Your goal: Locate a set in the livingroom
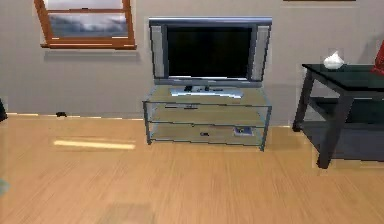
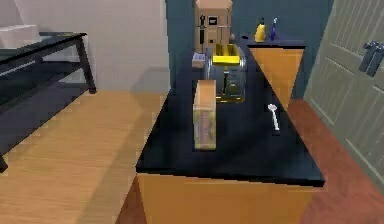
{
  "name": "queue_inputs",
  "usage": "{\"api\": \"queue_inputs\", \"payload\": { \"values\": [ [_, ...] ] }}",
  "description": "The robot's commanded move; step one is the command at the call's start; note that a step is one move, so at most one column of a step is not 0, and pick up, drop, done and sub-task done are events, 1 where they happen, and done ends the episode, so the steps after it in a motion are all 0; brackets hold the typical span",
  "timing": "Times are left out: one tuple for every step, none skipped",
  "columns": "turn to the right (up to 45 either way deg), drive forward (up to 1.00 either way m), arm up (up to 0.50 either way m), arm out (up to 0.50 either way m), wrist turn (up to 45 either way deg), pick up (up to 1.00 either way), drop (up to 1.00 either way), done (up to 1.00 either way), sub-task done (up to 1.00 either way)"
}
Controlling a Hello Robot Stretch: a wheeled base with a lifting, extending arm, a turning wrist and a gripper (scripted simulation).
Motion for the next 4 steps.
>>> {"api": "queue_inputs", "payload": {
  "values": [
    [0.0,1.00,0.00,0.00,0.0,0.00,0.00,0.00,0.00],
    [-6.0,0.00,0.00,0.00,0.0,0.00,0.00,0.00,0.00],
    [0.0,0.55,0.00,0.00,0.0,0.00,0.00,0.00,0.00],
    [21.0,0.00,0.00,0.00,0.0,0.00,0.00,0.00,0.00]
  ]
}}
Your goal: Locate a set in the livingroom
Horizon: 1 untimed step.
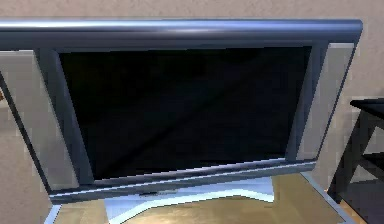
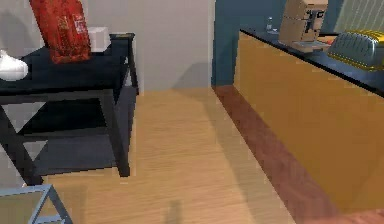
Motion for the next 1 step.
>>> {"api": "queue_inputs", "payload": {
  "values": [
    [0.0,0.00,0.00,0.00,0.0,0.00,0.00,1.00,0.00]
  ]
}}
